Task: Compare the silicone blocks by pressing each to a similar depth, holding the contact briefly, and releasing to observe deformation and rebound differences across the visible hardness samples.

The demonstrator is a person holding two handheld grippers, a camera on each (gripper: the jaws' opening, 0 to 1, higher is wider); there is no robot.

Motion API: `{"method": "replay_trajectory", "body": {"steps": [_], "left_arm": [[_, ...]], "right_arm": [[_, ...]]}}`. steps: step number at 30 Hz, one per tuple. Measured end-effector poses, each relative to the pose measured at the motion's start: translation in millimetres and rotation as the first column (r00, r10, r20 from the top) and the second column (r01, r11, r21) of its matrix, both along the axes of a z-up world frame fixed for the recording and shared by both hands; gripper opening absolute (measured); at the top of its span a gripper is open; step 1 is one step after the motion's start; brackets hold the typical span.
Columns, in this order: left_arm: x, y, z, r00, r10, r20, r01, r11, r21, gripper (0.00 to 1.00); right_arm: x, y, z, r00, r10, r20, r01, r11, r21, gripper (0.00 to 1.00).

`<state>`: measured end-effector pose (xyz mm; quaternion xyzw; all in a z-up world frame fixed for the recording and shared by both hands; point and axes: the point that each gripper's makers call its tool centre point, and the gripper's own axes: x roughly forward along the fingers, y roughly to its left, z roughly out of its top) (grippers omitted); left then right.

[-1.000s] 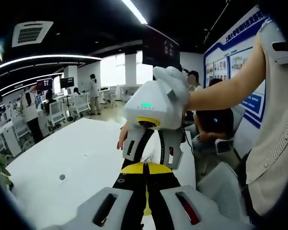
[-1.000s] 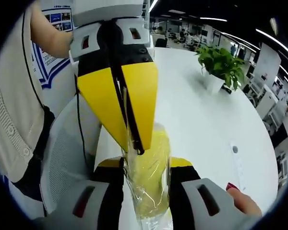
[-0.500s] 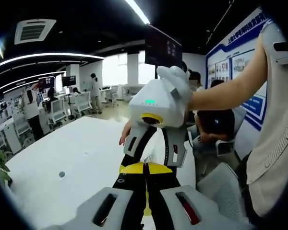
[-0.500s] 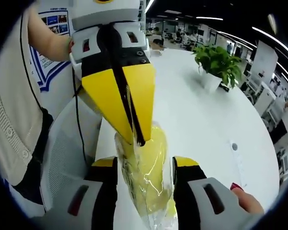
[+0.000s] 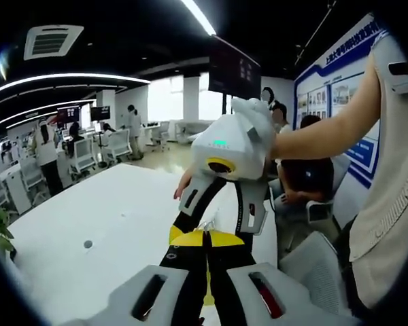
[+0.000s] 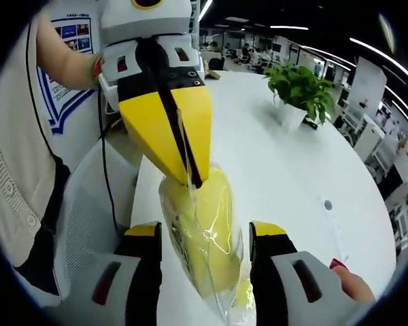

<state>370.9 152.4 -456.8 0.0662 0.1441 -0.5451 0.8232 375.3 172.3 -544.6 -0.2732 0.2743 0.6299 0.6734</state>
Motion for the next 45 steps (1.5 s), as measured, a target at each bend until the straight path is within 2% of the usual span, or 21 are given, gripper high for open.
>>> {"method": "replay_trajectory", "body": {"steps": [6, 16, 20, 23, 26, 32, 34, 36, 39, 40, 41, 42, 43, 45], "left_arm": [[0.4, 1.1, -1.8, 1.000, 0.006, -0.008, -0.006, 1.000, -0.003, 0.00], [3.6, 4.2, -5.7, 0.999, 0.029, -0.029, -0.030, 0.999, -0.012, 0.00], [5.3, 6.1, -8.4, 0.998, 0.046, -0.043, -0.047, 0.999, -0.021, 0.00], [6.0, 7.2, -11.2, 0.997, 0.054, -0.051, -0.055, 0.998, -0.020, 0.00], [6.7, 7.9, -14.0, 0.997, 0.059, -0.058, -0.060, 0.998, -0.023, 0.00], [10.0, 9.7, -20.8, 0.994, 0.084, -0.076, -0.087, 0.996, -0.034, 0.00], [10.0, 9.6, -22.7, 0.993, 0.085, -0.083, -0.088, 0.995, -0.035, 0.00], [11.7, 9.6, -25.5, 0.992, 0.093, -0.082, -0.096, 0.995, -0.034, 0.00], [16.1, 10.5, -32.7, 0.990, 0.112, -0.091, -0.115, 0.993, -0.027, 0.00], [16.9, 10.4, -36.8, 0.989, 0.112, -0.102, -0.115, 0.993, -0.023, 0.00], [17.7, 10.4, -39.1, 0.988, 0.115, -0.106, -0.118, 0.993, -0.024, 0.00], [18.9, 10.5, -41.2, 0.987, 0.121, -0.107, -0.125, 0.992, -0.024, 0.00], [19.5, 10.1, -45.3, 0.985, 0.121, -0.119, -0.125, 0.992, -0.022, 0.00], [21.5, 10.4, -52.5, 0.985, 0.136, -0.110, -0.137, 0.991, 0.001, 0.00]], "right_arm": [[3.6, -3.1, 3.4, 0.999, -0.053, 0.001, 0.053, 0.998, 0.041, 0.49], [6.3, -11.0, 3.8, 0.991, -0.131, 0.042, 0.127, 0.989, 0.072, 0.54], [8.8, -16.3, 1.2, 0.983, -0.174, 0.059, 0.169, 0.982, 0.089, 0.53], [4.9, -15.3, 3.3, 0.979, -0.201, 0.038, 0.194, 0.972, 0.135, 0.56], [5.6, -17.7, 4.2, 0.971, -0.231, 0.055, 0.220, 0.963, 0.154, 0.57], [15.3, -28.4, 9.3, 0.930, -0.356, 0.089, 0.328, 0.916, 0.230, 0.61], [14.3, -30.5, 11.3, 0.923, -0.376, 0.079, 0.346, 0.903, 0.256, 0.62], [14.6, -33.1, 12.7, 0.905, -0.420, 0.061, 0.387, 0.876, 0.288, 0.65], [13.7, -39.0, 10.4, 0.888, -0.453, 0.079, 0.414, 0.861, 0.296, 0.67], [13.2, -43.0, 9.2, 0.876, -0.475, 0.085, 0.432, 0.851, 0.300, 0.68], [12.5, -44.5, 9.2, 0.868, -0.491, 0.074, 0.447, 0.838, 0.313, 0.70], [8.8, -45.9, 8.1, 0.861, -0.507, 0.034, 0.469, 0.820, 0.328, 0.71], [7.7, -48.9, 6.0, 0.857, -0.514, 0.033, 0.477, 0.816, 0.325, 0.71], [3.6, -52.8, 3.1, 0.840, -0.542, -0.003, 0.511, 0.790, 0.338, 0.72]]}}
